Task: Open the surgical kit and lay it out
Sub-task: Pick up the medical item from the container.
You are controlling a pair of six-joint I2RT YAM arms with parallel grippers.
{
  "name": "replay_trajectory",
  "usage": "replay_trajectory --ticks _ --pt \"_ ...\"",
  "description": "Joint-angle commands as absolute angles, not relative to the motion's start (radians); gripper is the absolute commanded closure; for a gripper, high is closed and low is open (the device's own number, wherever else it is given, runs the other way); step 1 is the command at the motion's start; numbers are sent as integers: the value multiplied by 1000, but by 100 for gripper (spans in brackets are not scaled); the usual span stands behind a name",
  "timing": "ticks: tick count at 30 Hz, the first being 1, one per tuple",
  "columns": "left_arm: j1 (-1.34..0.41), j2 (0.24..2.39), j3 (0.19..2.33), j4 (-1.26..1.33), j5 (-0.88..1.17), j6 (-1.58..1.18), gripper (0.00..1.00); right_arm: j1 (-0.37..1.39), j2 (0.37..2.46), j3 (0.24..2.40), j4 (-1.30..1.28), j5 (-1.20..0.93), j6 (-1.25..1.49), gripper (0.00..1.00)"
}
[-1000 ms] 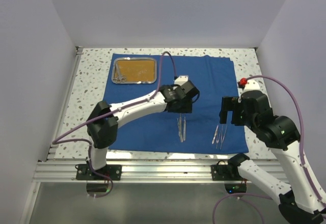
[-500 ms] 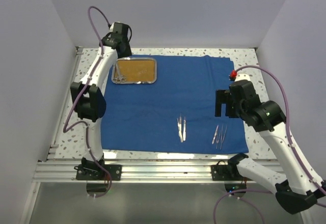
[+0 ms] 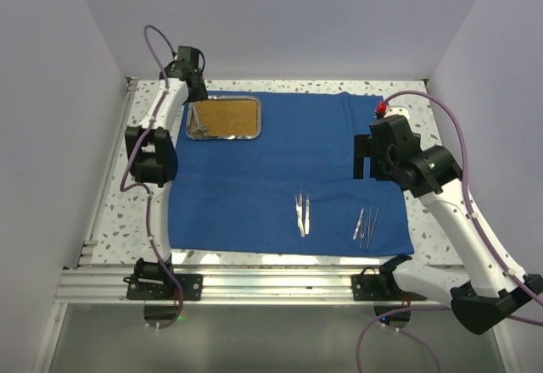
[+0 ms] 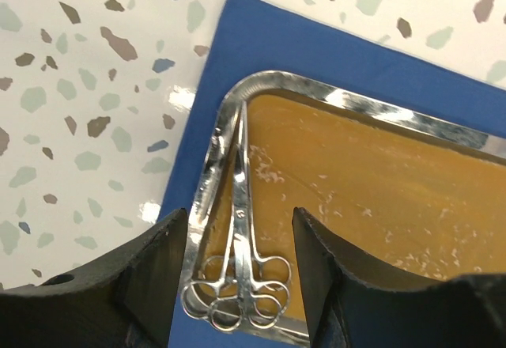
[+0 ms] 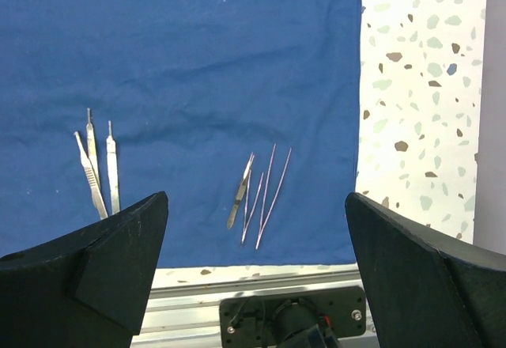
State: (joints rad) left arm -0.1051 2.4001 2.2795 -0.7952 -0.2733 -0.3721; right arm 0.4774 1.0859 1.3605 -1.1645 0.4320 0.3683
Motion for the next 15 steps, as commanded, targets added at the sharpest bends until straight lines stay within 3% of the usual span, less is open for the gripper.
replay_trajectory --ticks 1,15 --pt "-86 2414 2309 -726 -253 -334 41 479 1107 1397 -1141 466 380 2" --pt "-60 2476 2223 -677 -224 -353 44 477 1138 1396 -1140 491 361 2"
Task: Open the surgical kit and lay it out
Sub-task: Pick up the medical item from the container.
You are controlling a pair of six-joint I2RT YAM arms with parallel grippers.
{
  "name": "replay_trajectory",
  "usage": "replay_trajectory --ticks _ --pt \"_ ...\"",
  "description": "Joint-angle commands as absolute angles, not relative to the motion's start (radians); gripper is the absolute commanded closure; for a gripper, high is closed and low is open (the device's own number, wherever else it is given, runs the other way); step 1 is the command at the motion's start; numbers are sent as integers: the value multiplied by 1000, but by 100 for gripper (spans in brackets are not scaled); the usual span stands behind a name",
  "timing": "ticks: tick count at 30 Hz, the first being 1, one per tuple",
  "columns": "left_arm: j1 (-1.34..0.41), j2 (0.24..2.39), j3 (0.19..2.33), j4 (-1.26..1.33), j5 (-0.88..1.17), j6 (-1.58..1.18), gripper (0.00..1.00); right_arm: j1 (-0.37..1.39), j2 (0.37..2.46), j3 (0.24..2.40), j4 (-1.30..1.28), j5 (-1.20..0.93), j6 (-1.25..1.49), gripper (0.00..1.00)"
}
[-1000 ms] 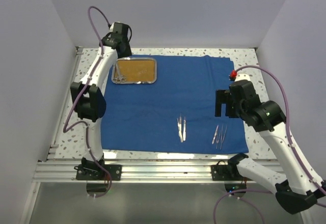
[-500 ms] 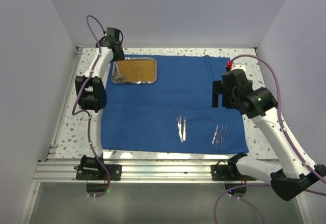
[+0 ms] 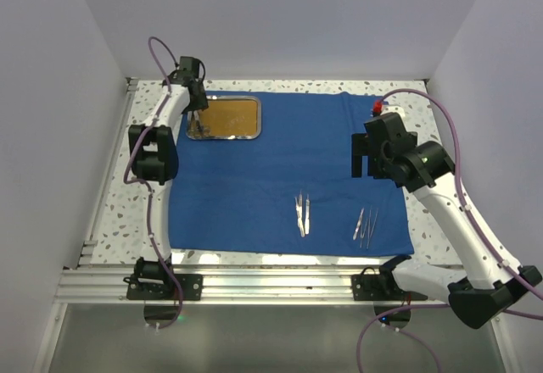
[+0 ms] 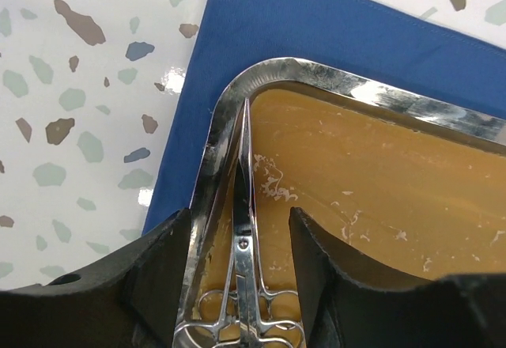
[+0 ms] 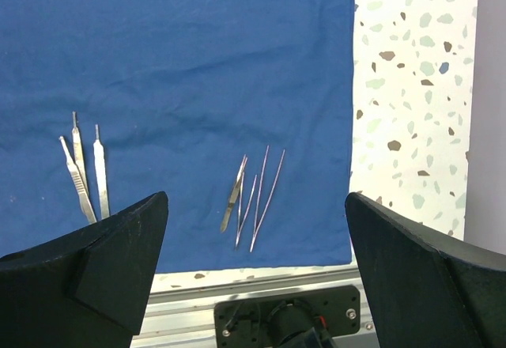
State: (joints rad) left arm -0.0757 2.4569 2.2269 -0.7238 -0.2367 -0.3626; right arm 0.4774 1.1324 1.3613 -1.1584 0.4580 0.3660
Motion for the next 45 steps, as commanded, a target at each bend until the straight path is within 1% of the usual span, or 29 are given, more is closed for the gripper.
replay_trajectory --ticks 1,5,8,9,11,12,14,15,18,27,36,45 --pt "-58 2480 2221 -676 -222 -357 44 479 1140 1396 -1140 494 359 2" --pt "-58 2494 2212 -666 -210 -365 45 479 1144 1399 -1140 494 359 2" --pt "-58 2502 2214 -661 -209 -368 50 479 1144 1396 -1143 495 364 2" --pt "-58 2502 2214 -661 -207 -370 57 479 1146 1394 -1143 495 368 2" --pt "-58 2499 2215 -660 -206 -374 63 479 1143 1390 -1141 494 371 1" --pt "-58 2494 2215 -657 -206 -377 69 479 1143 1388 -1143 491 374 1" --pt "-58 2485 2217 -655 -206 -379 78 479 1143 1385 -1143 491 377 1" --pt "-57 2482 2218 -653 -206 -377 88 479 1141 1382 -1140 492 380 2" --pt "-58 2474 2230 -657 -204 -377 99 479 1140 1379 -1140 491 385 2" --pt "-60 2453 2240 -667 -201 -373 100 479 1129 1374 -1140 488 387 2" --pt "-71 2362 2275 -686 -201 -373 100 479 1114 1368 -1134 469 390 2" --pt "-78 2284 2266 -712 -201 -364 100 479 1086 1359 -1129 457 390 2"
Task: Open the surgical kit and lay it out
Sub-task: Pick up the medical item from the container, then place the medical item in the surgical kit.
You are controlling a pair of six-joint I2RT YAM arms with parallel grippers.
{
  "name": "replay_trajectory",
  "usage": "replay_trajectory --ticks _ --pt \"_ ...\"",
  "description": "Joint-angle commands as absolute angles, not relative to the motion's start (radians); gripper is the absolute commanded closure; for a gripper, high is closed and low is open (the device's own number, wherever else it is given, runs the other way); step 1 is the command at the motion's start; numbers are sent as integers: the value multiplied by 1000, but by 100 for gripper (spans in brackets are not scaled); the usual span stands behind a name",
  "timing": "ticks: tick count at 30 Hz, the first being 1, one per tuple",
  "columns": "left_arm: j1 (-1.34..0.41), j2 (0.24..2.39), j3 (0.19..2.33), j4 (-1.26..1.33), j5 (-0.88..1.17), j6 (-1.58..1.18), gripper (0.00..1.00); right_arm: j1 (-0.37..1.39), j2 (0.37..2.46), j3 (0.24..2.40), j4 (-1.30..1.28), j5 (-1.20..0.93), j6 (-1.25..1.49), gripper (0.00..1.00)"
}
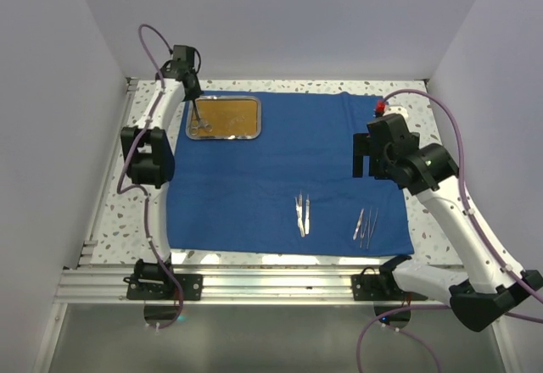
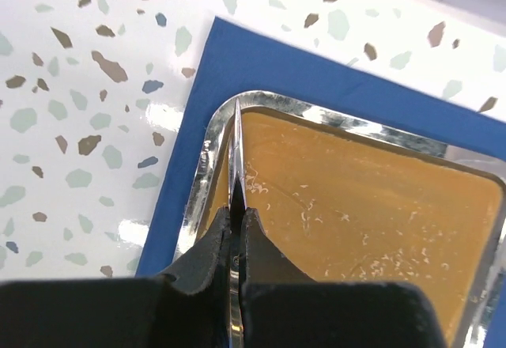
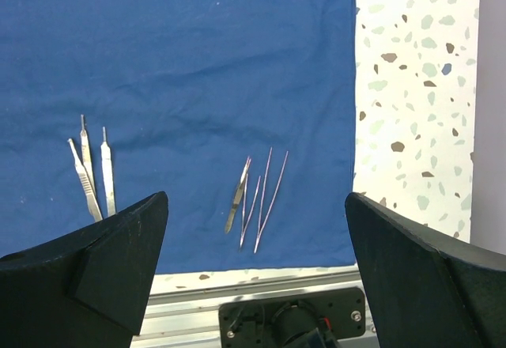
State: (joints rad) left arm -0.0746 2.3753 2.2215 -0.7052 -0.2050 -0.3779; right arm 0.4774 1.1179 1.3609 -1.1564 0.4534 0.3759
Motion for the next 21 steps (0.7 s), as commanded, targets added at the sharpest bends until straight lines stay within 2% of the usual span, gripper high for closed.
replay_trajectory --ticks 1,11,14,21 --pt "-80 2270 2261 -713 -202 -364 100 479 1085 1358 -1127 456 387 2" --pt "-109 2157 2105 -715 -177 -341 100 479 1062 1345 -1117 431 367 2" --pt "-139 2060 1967 -703 -141 -315 100 479 1054 1336 -1106 423 361 2" --pt "-339 1735 1464 -655 -95 -377 100 479 1040 1284 -1060 390 350 2"
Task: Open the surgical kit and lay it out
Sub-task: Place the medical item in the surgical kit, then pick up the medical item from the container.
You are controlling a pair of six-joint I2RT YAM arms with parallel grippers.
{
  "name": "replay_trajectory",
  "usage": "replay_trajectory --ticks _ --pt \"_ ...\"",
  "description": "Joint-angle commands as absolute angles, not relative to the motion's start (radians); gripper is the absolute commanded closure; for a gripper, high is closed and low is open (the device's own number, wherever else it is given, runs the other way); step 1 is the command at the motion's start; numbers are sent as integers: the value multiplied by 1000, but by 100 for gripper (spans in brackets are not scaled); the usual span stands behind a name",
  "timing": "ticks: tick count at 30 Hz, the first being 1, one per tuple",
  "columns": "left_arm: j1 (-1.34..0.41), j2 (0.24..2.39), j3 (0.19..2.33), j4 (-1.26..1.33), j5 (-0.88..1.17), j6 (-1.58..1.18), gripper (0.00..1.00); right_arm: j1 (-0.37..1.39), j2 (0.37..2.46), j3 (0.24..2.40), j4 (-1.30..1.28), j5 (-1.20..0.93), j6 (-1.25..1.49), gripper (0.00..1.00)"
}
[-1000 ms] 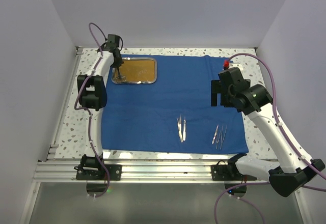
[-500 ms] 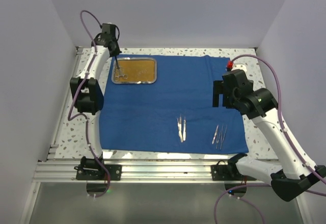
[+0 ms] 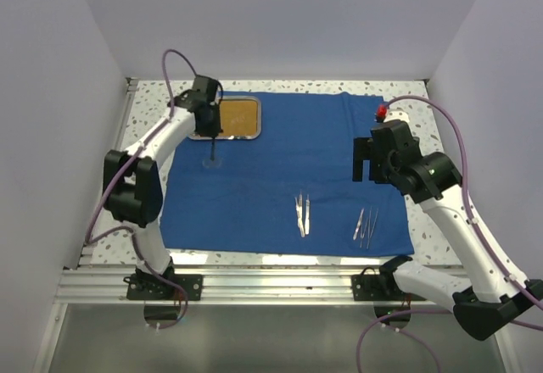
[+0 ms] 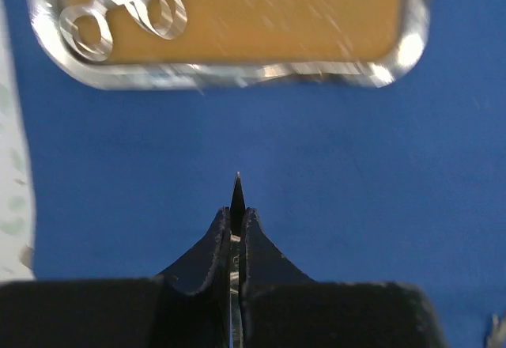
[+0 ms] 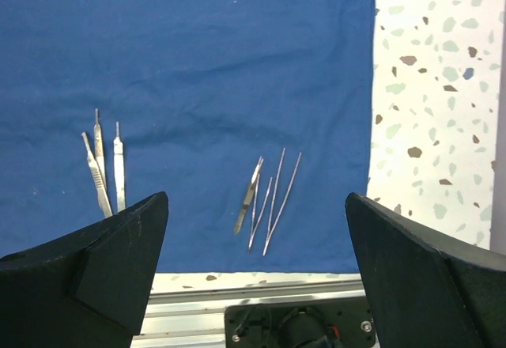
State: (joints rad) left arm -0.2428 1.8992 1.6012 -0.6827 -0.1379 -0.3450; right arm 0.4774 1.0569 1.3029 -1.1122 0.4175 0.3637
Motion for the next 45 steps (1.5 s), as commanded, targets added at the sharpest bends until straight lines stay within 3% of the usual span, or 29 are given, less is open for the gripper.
replay_trajectory --ticks 1,8,21,23,26,31,36,45 --pt "-362 1665 1418 -652 -86 -399 100 479 1040 1278 -1048 379 351 2" --pt "-532 1439 1054 -597 -124 -607 100 480 1023 1244 -1017 330 362 2" --pt "-606 1338 812 -494 -186 -733 100 477 953 1232 -1066 316 339 2" --pt "-607 1341 811 -486 -189 -730 89 479 950 1235 -1071 313 339 2" --pt "-609 1339 866 -529 -207 -721 63 479 946 1241 -1077 316 341 2" --pt "-607 1347 1066 -646 -271 -651 44 479 943 1239 -1080 331 345 2" --pt "-546 1472 1360 -703 -313 -476 40 479 942 1226 -1077 341 364 2" --pt "-270 1909 1779 -687 -287 -285 48 479 977 1270 -1103 414 351 2"
